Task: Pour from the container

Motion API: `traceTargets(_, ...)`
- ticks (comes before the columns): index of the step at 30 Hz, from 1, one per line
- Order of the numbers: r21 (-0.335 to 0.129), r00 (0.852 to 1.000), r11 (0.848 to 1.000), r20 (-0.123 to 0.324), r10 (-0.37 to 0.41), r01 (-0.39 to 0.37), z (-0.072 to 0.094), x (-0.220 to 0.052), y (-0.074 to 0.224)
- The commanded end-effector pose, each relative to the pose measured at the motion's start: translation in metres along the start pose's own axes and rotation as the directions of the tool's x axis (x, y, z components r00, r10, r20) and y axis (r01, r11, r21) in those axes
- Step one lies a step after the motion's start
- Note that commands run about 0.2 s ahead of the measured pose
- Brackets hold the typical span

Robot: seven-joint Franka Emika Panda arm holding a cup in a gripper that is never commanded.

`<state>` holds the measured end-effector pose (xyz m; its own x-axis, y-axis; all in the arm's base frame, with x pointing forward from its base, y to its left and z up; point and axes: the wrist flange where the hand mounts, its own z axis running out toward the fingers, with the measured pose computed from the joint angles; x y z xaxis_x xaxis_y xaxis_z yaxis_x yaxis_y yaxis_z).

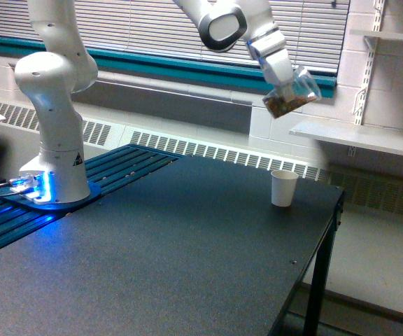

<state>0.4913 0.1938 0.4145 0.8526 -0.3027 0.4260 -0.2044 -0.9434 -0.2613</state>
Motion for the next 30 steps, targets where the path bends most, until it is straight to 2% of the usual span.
traceTargets(1, 0.000, 0.999, 0.999, 0.023, -0.039, 0.039, 0.011, -0.019, -0.003)
traceTargets(20, -0.051, 0.989, 0.993, 0.108, -0.105, 0.111, 0.052, -0.071, -0.005)
traceTargets(30, -0.078, 0.982, 0.986, 0.134, -0.135, 0.146, 0.066, -0.088, -0.005)
